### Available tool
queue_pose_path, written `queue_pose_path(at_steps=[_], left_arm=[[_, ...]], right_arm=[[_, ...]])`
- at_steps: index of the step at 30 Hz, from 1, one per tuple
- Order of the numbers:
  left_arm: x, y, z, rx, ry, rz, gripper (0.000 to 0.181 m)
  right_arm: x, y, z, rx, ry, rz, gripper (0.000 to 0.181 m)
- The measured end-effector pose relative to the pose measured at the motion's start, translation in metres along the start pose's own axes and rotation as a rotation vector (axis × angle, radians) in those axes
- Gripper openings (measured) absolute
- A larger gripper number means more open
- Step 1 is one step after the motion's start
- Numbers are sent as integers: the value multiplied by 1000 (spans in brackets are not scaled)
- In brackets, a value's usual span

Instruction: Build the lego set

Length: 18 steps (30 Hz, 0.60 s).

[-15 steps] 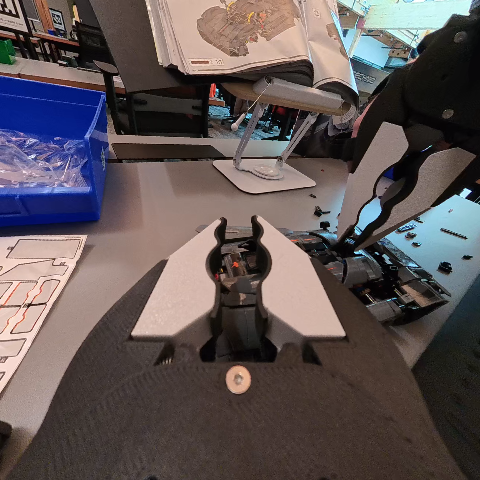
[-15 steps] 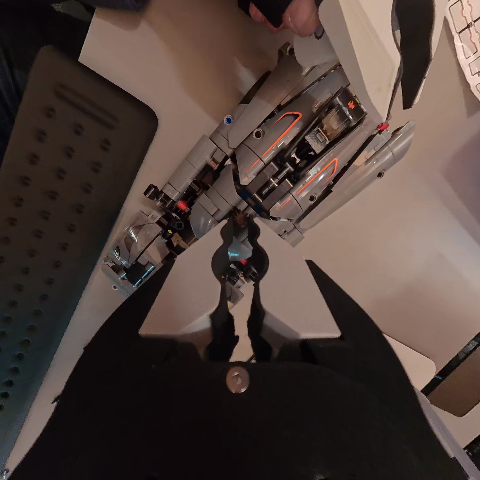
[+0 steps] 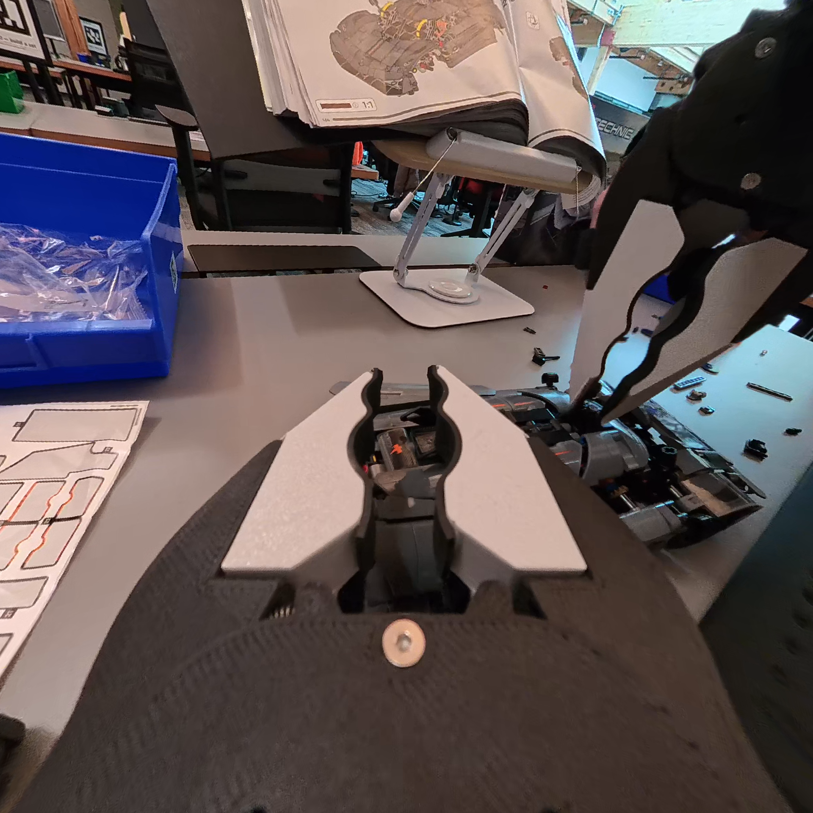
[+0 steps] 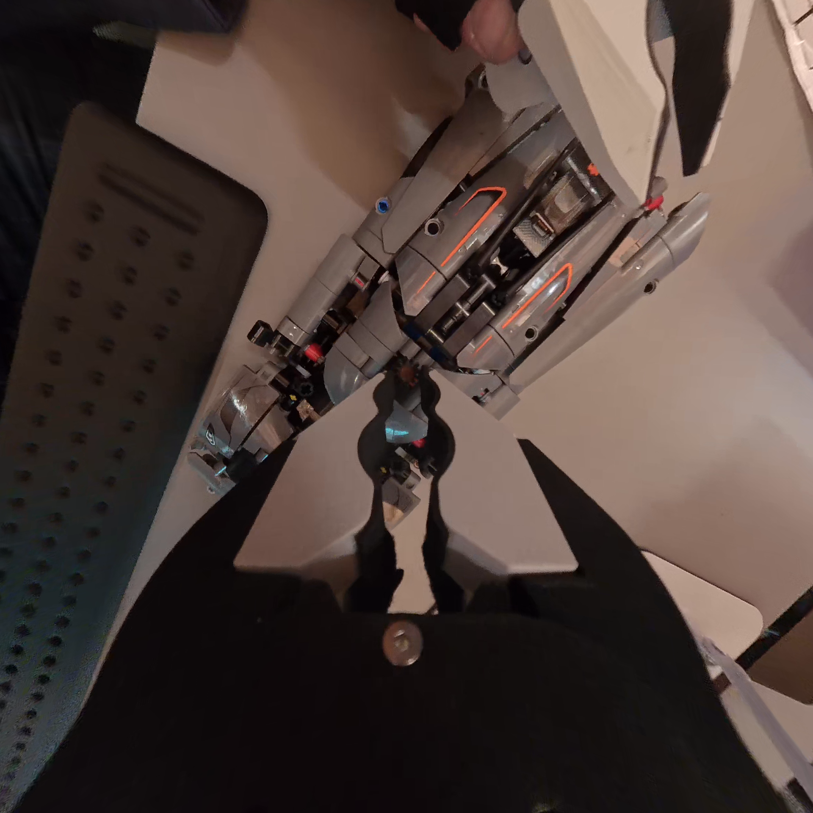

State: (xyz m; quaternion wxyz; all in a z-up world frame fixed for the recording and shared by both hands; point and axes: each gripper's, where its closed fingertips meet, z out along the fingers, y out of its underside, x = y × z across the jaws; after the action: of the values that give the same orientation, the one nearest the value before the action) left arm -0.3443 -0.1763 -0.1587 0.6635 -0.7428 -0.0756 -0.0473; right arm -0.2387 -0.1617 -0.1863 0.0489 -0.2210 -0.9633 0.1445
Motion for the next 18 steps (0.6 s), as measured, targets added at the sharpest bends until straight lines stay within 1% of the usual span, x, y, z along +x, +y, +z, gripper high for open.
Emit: queue_pose_path(at_steps=[1,2,4,8,10,12,14,18], left_arm=[[0,0,-1,2,0,2,20],[-1,0,-2,3,-3,3,19],[-2,0,-3,2,-12,8,20],[-2,-1,-3,-1,-13,15,20],[-3,-1,-3,-1,-14,15,21],[-4,-1,-3,1,-19,16,22],[-5,-2,-4,3,-25,18,21],[-6,-2,-4,2,-26,30,21]], right_arm=[[1,0,-1,28,11,10,11],[1,0,-3,57,20,30,17],[-3,1,-8,101,53,47,24],[-10,4,-8,131,212,-4,30],[-11,10,-5,110,272,-14,40],[-11,13,-4,116,324,-32,40],[-12,16,-5,138,328,-16,36],[-12,19,3,142,361,-48,39]])
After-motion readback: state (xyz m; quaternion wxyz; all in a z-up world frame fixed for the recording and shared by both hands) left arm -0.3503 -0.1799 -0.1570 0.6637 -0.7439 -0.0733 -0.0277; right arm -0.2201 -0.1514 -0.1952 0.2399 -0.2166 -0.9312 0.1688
